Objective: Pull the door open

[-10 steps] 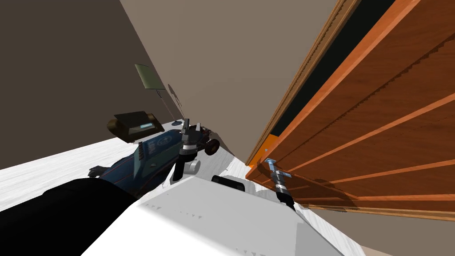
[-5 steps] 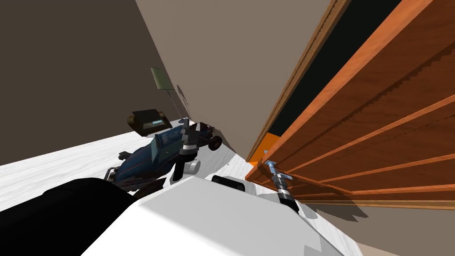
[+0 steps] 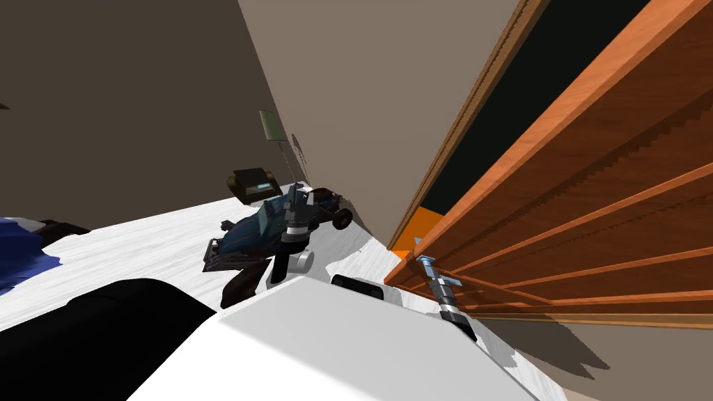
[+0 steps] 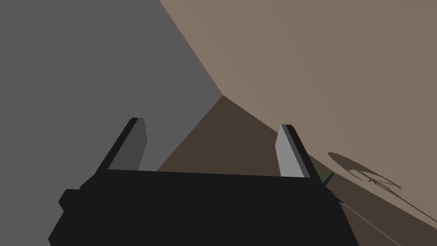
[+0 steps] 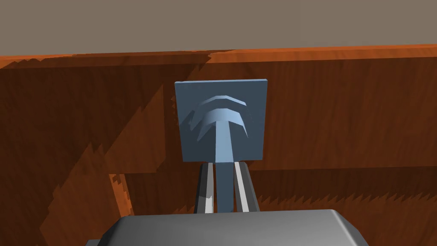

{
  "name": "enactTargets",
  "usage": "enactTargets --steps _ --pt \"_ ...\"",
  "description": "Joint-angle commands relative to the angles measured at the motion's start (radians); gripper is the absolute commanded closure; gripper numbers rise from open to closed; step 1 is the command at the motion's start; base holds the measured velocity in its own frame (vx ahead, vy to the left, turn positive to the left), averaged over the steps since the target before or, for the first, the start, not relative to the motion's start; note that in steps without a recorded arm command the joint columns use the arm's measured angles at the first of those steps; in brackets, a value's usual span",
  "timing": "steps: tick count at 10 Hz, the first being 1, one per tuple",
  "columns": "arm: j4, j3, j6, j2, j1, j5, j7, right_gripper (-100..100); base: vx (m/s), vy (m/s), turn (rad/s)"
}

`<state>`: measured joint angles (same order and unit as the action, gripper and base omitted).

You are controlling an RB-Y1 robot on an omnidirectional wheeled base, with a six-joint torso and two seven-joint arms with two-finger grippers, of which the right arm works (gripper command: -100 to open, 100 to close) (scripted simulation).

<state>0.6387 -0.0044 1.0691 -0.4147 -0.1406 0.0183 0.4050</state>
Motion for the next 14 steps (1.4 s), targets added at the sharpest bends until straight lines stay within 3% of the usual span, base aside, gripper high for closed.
enactTargets --steps 1,5,6,7,14 --pt "-0.015 0.005 0.034 -0.011 -0.019 -0.003 0.012 100 -0.208 -0.075 0.146" --pt "-0.034 0.016 0.108 -0.038 -0.060 -0.009 0.039 100 -0.203 -0.070 0.182" --pt "-0.037 0.017 0.119 -0.043 -0.066 -0.010 0.043 100 -0.221 -0.046 0.144" --pt "-0.022 0.019 0.102 -0.037 -0.065 -0.011 0.040 100 -0.092 -0.010 0.021" --pt "-0.073 0.021 0.189 -0.053 -0.096 -0.014 0.055 100 -0.193 -0.071 0.183"
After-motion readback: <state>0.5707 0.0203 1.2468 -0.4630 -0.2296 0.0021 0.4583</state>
